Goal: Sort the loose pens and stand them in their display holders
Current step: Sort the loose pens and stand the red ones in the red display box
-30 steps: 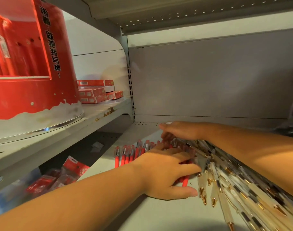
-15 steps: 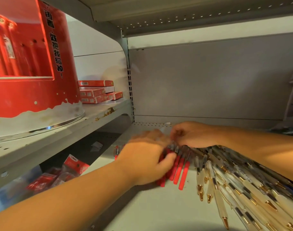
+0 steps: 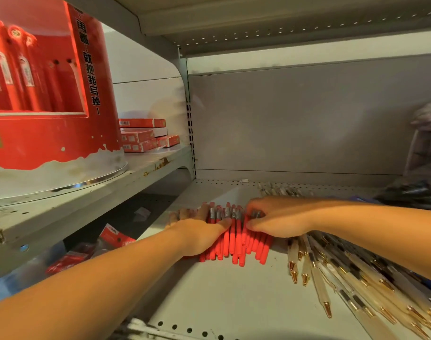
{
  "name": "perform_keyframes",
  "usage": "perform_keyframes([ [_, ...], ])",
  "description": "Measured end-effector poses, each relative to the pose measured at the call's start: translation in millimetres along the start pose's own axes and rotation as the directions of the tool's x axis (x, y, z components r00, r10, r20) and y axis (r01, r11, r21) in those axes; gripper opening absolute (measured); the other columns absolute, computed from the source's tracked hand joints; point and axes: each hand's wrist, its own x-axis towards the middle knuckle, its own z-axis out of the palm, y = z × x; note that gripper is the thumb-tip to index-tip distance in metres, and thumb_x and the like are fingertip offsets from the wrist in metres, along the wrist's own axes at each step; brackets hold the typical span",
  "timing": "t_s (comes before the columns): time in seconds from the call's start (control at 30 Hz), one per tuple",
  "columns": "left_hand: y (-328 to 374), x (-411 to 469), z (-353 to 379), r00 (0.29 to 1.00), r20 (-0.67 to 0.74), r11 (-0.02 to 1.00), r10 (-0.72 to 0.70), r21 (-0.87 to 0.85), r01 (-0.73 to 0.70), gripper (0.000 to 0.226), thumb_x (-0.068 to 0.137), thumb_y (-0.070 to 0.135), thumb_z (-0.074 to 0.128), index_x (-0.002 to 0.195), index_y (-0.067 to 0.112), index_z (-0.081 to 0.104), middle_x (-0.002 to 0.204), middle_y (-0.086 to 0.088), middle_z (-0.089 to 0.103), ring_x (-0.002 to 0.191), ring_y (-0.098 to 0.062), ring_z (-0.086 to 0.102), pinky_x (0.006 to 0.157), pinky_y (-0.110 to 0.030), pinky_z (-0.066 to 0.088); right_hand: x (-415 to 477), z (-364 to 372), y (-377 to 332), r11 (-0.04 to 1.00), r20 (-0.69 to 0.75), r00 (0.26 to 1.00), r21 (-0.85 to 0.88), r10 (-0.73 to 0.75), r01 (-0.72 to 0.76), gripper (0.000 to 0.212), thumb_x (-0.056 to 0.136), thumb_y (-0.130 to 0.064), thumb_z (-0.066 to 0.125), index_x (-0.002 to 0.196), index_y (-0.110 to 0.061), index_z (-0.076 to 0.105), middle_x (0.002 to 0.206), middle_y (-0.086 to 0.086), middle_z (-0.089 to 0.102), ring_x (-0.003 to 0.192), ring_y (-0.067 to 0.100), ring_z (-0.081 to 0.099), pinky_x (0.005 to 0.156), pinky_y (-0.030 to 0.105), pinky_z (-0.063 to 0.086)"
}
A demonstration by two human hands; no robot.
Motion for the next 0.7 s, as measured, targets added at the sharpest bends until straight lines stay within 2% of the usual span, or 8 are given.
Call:
perform_keyframes([
  [0.2,-2.5,7.6,-2.8,0.999,-0.021,0.996,0.036,-0.086,-0.037,0.076,0.088,0.080,0.022,0.153,0.046,0.004,0.166,-0.011,0.001,0.151,-0.035,-0.005,0.119,-0.054,0.004,12.8,20.4,-19.6,0.996,-0.001,0.997,0.041,0.075,-0.075,0.045,0.106,-0.044,0.025,0.116,-0.013,0.055,0.077,-0.004,0.059,0.060,0.004,0.052,0.051,0.016,0.040],
  [0.3,-4.3,9.7,-2.8,0.997,-0.049,0.992,0.065,-0.107,-0.070,0.061,0.098,0.065,0.023,0.154,0.045,0.009,0.165,-0.012,0.002,0.151,-0.035,0.000,0.120,-0.052,0.005,18.5,29.0,-28.6,0.992,-0.023,0.992,-0.029,0.121,-0.122,0.048,0.105,-0.045,0.021,0.134,-0.015,0.045,0.092,0.002,0.058,0.082,0.013,0.054,0.074,0.026,0.040],
  [0.33,-6.2,11.1,-2.5,0.996,-0.047,0.992,0.076,-0.102,-0.080,0.060,0.100,0.063,0.023,0.154,0.043,0.011,0.165,-0.012,0.005,0.152,-0.034,0.000,0.121,-0.052,0.006,20.6,31.8,-31.3,0.988,-0.023,0.989,-0.041,0.145,-0.146,0.053,0.105,-0.046,0.019,0.144,-0.014,0.037,0.112,0.008,0.059,0.103,0.020,0.055,0.089,0.031,0.040],
  [0.37,-8.3,12.5,-2.4,0.995,-0.043,0.991,0.086,-0.096,-0.090,0.059,0.100,0.062,0.023,0.155,0.042,0.012,0.166,-0.011,0.007,0.152,-0.033,-0.002,0.122,-0.052,0.007,22.8,34.7,-33.7,0.983,-0.030,0.984,-0.058,0.175,-0.177,0.059,0.104,-0.048,0.017,0.153,-0.015,0.023,0.138,0.015,0.049,0.127,0.028,0.045,0.106,0.037,0.034],
  [0.4,-10.7,13.6,-2.5,0.995,-0.038,0.991,0.092,-0.094,-0.095,0.059,0.100,0.061,0.024,0.155,0.042,0.012,0.166,-0.010,0.009,0.152,-0.032,-0.002,0.122,-0.052,0.007,24.6,37.6,-36.5,0.975,-0.043,0.978,-0.077,0.205,-0.207,0.063,0.103,-0.050,0.016,0.156,-0.017,0.010,0.157,0.017,0.028,0.143,0.033,0.027,0.116,0.041,0.023],
  [0.47,-14.2,14.2,-3.5,0.994,-0.032,0.990,0.103,-0.097,-0.106,0.058,0.101,0.060,0.023,0.155,0.042,0.011,0.165,-0.011,0.008,0.152,-0.032,0.000,0.122,-0.051,0.008,28.0,42.2,-43.2,0.967,-0.055,0.969,-0.074,0.241,-0.244,0.066,0.102,-0.051,0.014,0.157,-0.017,-0.001,0.163,0.017,0.005,0.150,0.034,0.009,0.120,0.043,0.012],
  [0.6,-18.2,15.6,-5.3,0.988,-0.017,0.980,0.152,-0.128,-0.153,0.059,0.101,0.061,0.024,0.154,0.044,0.007,0.166,-0.007,0.003,0.152,-0.030,0.004,0.120,-0.047,0.007,39.2,51.4,-57.9,0.974,-0.041,0.973,0.011,0.228,-0.227,0.067,0.101,-0.048,0.015,0.156,-0.012,0.000,0.158,0.021,0.024,0.146,0.039,0.020,0.119,0.046,0.019],
  [0.7,-24.4,20.9,-8.3,0.985,0.008,0.977,0.171,-0.127,-0.169,0.063,0.100,0.063,0.022,0.156,0.042,0.003,0.167,-0.002,-0.002,0.153,-0.027,-0.001,0.121,-0.048,0.003,43.6,55.4,-64.0,0.973,-0.074,0.970,0.002,0.230,-0.231,0.069,0.100,-0.050,0.016,0.156,-0.015,-0.003,0.163,0.017,0.005,0.150,0.037,-0.003,0.121,0.049,0.008],
])
